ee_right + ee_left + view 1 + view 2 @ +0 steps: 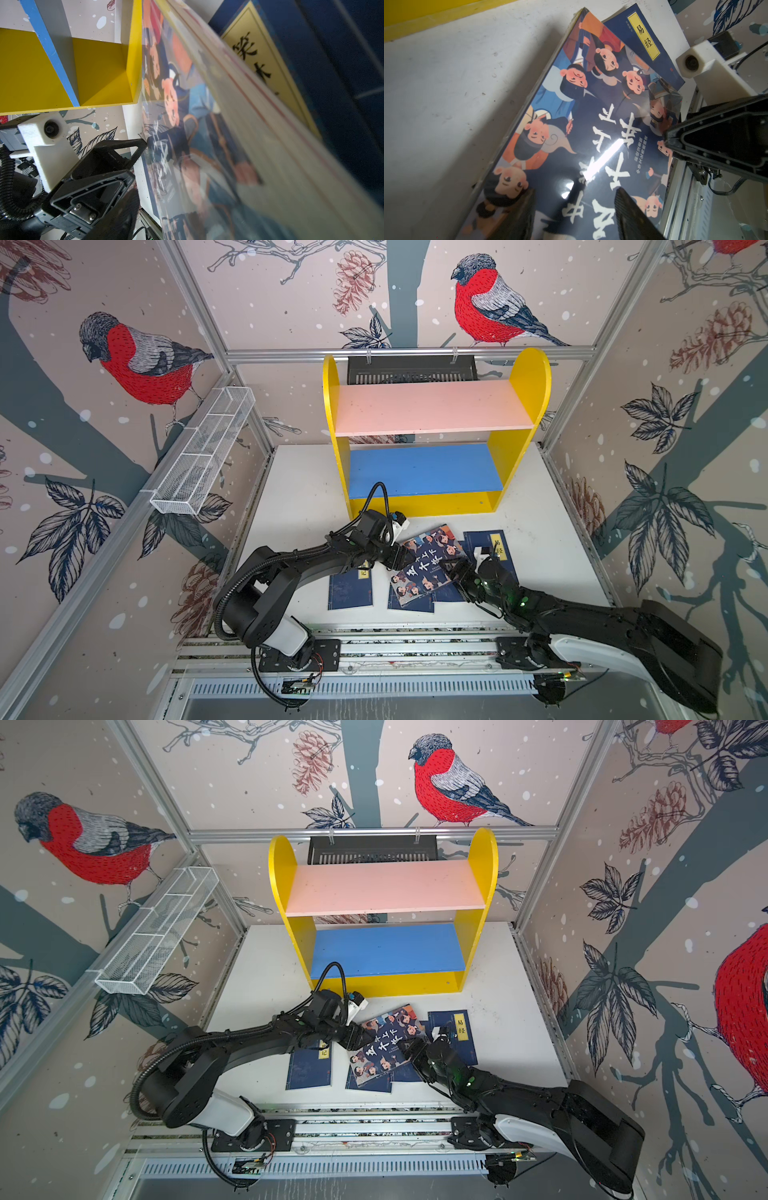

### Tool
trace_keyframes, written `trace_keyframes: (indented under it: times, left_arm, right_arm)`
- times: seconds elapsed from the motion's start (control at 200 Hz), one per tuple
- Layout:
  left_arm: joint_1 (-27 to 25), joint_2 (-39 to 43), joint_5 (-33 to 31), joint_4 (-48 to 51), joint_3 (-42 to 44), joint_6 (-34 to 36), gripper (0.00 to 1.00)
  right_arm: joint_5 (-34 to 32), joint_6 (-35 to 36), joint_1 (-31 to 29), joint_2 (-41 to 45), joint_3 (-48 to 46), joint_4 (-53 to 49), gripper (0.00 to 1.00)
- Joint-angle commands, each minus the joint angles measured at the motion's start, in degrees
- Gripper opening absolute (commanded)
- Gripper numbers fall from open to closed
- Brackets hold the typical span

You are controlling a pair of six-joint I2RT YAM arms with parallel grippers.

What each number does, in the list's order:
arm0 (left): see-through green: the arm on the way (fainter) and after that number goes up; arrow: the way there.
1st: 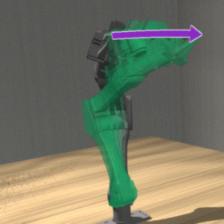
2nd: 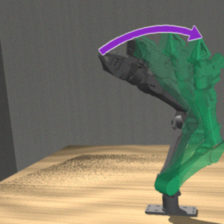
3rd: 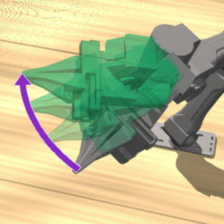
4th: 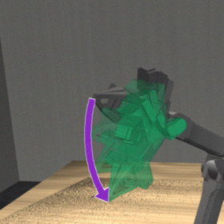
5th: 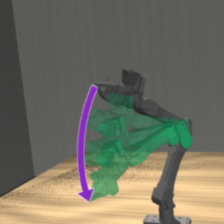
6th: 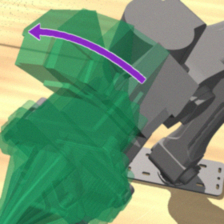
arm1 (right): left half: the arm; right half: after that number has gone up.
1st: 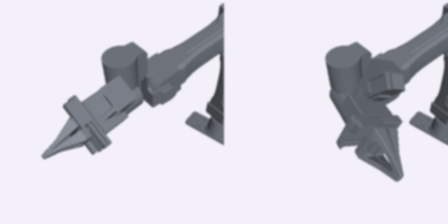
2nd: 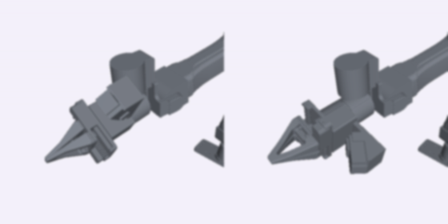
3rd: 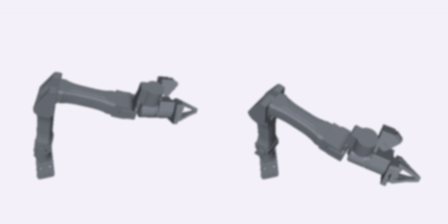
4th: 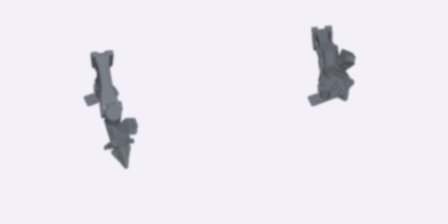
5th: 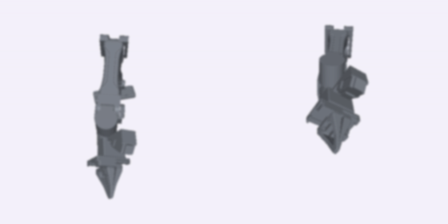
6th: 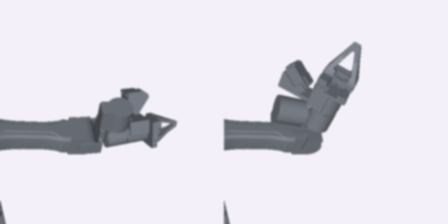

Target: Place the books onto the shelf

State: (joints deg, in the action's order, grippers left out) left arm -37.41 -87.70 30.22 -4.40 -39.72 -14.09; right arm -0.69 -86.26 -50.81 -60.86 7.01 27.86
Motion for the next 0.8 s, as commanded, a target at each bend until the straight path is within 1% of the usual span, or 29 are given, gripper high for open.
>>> trace_keyframes:
  times: [0.0, 0.08, 0.135, 0.29, 0.355, 0.4, 0.535, 0.61, 0.67, 0.731, 0.791]
  left_arm:
    - [-0.29, -0.89, 3.63, 4.73, 0.59, -1.17, 0.62]
    - [-0.30, -0.88, 4.89, 4.34, 0.83, -1.60, 0.62]
    - [-0.30, -0.98, 6.04, 4.15, 0.95, -1.94, 0.62]
    - [-0.47, -1.16, 9.78, 3.61, 0.98, -2.44, 0.62]
    - [-0.56, -0.94, 11.09, 3.69, 0.88, -2.49, 0.63]
    - [-0.63, -0.74, 11.82, 3.70, 0.88, -2.48, 0.63]
    - [-0.65, 0.22, 11.72, 4.58, 0.18, -2.36, 0.64]
    - [-0.65, 1.22, 11.31, 6.97, -1.21, -1.44, 0.66]
    - [-0.65, 2.43, 10.43, 9.37, -2.59, -0.40, 0.67]
    - [-0.56, 3.91, 9.79, 11.44, -3.86, 0.90, 0.68]
    - [-0.56, 5.50, 9.60, 13.62, -5.09, 2.18, 0.69]
  right_arm:
    - [1.84, 1.27, -0.01, -1.23, 0.11, 1.54, 0.72]
    - [1.49, 1.27, -0.07, -1.35, -0.42, 2.82, 0.64]
    - [1.15, 1.33, -0.05, -1.30, -0.83, 3.65, 0.62]
    - [0.77, 1.78, 0.01, -1.41, -1.40, 5.42, 0.50]
    - [0.75, 1.97, 0.00, -1.40, -1.39, 5.63, 0.47]
    - [0.61, 2.06, -0.04, -1.34, -1.54, 5.78, 0.43]
    - [0.25, 2.15, 0.00, -0.56, -2.00, 6.16, 0.33]
    - [0.17, 2.32, -0.06, 0.44, -2.21, 6.16, 0.29]
    - [0.09, 2.57, -0.03, 1.37, -2.35, 6.08, 0.21]
    - [-0.10, 2.88, -0.05, 2.54, -2.42, 5.81, 0.20]
    - [-0.17, 3.43, 0.00, 3.86, -2.48, 5.57, 0.15]
